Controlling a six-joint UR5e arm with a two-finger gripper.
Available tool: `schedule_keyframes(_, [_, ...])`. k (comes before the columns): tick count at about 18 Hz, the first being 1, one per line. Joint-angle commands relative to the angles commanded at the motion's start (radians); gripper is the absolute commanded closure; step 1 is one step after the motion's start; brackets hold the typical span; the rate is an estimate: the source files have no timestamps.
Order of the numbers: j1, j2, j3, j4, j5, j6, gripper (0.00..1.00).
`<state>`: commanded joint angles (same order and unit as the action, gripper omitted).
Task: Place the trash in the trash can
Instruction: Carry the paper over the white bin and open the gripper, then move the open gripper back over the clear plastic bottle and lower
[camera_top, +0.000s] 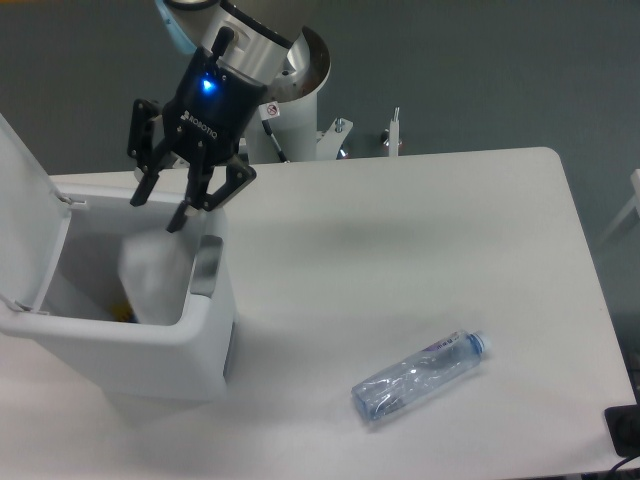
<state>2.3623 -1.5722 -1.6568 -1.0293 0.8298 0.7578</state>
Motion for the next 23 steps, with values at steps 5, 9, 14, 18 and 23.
schedule_keyframes(5, [0.058,-0.117,0.132,0.002,0.126,0.002,0.0])
schedule_keyframes(9, [0.153,-0.199,0.231,-0.001,0.137,0.052,0.0])
schedule_keyframes(14, [0.155,-0.308,0.273,-0.02,0.391,0.153,0.0])
schedule_keyframes(18, [0.153,-0.393,0.289,-0.101,0.514,0.345,0.0])
schedule_keyframes(23, [0.111,-0.466,0.311,-0.117,0.615,0.365,0.0])
